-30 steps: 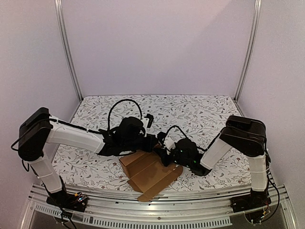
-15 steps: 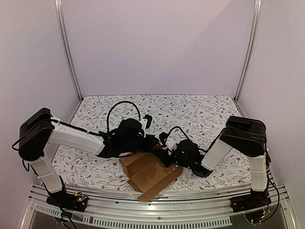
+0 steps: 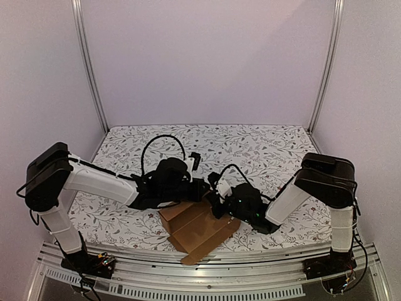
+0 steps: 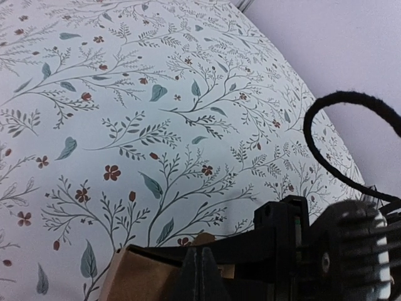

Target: Fold the paper box

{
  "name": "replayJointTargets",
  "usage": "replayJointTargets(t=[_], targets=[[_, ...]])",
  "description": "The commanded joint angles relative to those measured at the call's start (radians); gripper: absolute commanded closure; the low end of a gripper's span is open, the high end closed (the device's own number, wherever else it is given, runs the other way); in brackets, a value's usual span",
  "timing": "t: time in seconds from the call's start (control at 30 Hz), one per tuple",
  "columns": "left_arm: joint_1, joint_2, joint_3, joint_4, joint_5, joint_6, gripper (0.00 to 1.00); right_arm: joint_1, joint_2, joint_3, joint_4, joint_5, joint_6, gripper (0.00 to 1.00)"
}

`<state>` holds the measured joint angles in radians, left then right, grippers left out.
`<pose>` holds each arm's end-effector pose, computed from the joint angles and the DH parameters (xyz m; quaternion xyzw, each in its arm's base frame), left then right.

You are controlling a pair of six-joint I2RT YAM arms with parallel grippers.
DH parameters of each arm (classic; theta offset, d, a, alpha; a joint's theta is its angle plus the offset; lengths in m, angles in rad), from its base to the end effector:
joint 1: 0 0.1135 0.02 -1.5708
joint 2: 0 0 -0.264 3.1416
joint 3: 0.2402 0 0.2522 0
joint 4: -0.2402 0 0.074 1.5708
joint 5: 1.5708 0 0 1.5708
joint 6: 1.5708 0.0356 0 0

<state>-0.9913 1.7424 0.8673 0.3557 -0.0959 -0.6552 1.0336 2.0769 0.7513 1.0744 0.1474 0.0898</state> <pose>0.2017 -0.3020 0.1697 0.1208 0.8558 -0.3394 0.3712 0.1946 0.3164 0.0942 -0.3180 0.7224 0.2763 0.5484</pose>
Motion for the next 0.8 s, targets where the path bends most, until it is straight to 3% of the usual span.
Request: replayJointTargets(t=[0.0,0.17,0.47,0.77], targets=[[-0.025,0.051,-0.019,-0.05,-0.005,-0.017,1.0,0.027,0.012,-0.024,0.004,0.046,-0.01,1.0],[-0.034,0.056,-0.019,-0.044,-0.002,-0.029,1.0,0.041,0.052,-0.025,0.03,0.061,0.015,1.0],[-0.038,0.056,-0.016,-0.053,-0.003,-0.032,1.0,0.042,0.06,-0.029,0.038,0.061,0.016,0.84],[-0.05,0.081,-0.022,-0.046,-0.018,-0.052,1.0,0.045,0.041,-0.042,0.029,0.064,0.021,0.8]])
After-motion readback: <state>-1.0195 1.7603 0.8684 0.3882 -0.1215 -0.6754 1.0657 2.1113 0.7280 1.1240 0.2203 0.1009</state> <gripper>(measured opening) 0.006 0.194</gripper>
